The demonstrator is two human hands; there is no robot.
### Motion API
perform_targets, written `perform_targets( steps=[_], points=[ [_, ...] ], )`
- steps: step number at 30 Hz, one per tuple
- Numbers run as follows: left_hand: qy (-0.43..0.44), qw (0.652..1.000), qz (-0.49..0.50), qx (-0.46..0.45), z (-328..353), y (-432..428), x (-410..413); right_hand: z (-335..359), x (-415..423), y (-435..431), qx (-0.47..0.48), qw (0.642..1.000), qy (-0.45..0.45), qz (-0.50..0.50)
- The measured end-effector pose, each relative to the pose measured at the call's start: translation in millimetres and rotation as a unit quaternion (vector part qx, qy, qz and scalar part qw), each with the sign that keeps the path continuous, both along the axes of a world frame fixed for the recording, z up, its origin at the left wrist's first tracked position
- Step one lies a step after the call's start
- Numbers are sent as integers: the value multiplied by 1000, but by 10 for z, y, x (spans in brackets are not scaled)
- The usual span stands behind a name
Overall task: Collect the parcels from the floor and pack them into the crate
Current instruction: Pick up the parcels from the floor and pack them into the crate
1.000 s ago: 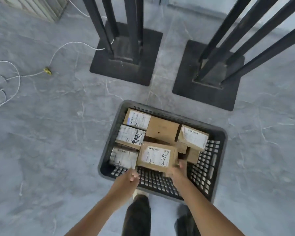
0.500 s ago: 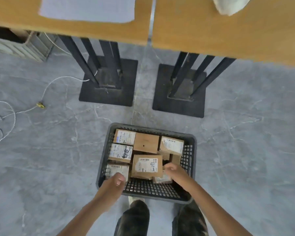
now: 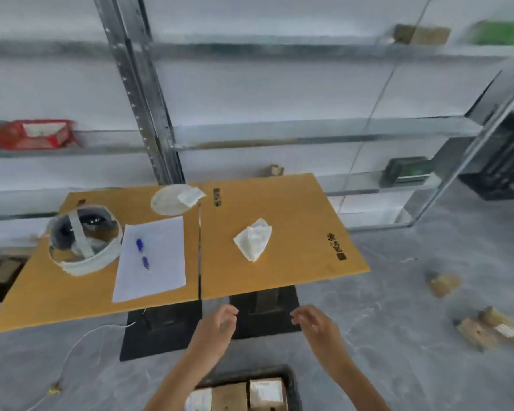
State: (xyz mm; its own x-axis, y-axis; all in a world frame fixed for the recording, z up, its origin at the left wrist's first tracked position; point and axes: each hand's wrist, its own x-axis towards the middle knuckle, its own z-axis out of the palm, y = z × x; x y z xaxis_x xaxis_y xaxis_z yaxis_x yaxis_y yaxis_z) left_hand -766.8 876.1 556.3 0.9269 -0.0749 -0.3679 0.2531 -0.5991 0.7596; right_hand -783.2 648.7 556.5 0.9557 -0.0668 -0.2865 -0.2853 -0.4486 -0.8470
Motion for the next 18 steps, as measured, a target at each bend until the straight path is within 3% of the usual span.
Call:
perform_targets(
  steps=[8,14,18],
  points=[
    [-107,991,-74,23,500,-1164,551,426,204,-1295,41,991,-108,-71],
    [-131,985,-110,19,485,-2588,1081,371,676,-2764,138,963,-124,-197],
    [-121,985,-123,-4,513,-3658,1472,401,952,-3721,147,954,-96,-243]
  ],
)
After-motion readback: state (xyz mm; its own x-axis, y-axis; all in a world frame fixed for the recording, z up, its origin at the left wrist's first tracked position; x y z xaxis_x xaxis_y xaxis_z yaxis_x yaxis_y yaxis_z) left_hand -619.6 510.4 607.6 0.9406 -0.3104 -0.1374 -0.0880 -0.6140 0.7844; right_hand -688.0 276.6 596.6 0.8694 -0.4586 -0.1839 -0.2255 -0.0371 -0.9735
